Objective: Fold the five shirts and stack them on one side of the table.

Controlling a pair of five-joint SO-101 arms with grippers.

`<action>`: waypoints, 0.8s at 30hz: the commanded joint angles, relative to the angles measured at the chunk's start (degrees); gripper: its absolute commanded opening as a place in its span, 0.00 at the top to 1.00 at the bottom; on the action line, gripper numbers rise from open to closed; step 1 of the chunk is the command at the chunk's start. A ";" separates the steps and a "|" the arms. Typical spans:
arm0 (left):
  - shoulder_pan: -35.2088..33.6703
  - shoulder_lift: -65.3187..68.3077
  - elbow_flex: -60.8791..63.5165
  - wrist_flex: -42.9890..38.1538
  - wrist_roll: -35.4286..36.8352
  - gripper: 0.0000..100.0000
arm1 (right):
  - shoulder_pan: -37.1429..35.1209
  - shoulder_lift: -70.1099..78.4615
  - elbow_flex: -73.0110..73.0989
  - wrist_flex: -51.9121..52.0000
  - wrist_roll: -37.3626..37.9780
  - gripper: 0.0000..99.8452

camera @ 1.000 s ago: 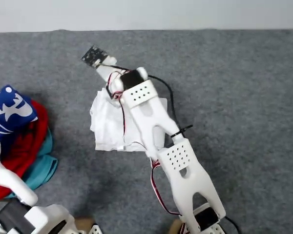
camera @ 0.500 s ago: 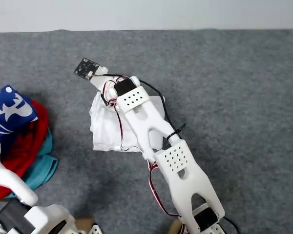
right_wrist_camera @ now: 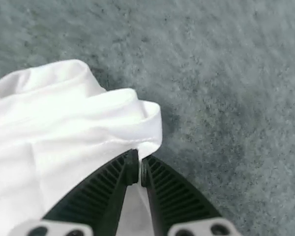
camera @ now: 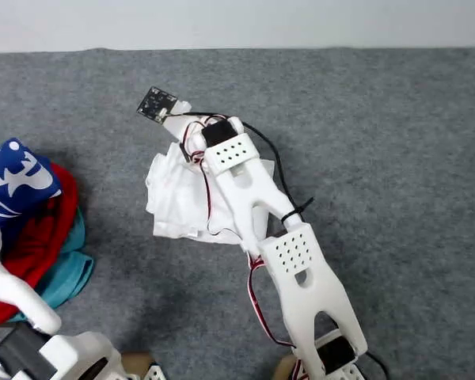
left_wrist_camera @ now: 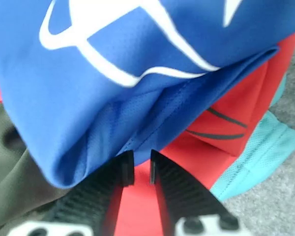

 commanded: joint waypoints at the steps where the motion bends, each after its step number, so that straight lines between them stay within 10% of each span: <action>1: 0.97 -2.02 -0.22 -0.97 0.35 0.93 | 1.01 -4.18 -3.87 -0.57 0.70 0.99; 24: 1.67 -2.02 -0.22 -0.79 0.35 0.93 | -2.42 -4.18 -23.82 16.13 -8.53 0.83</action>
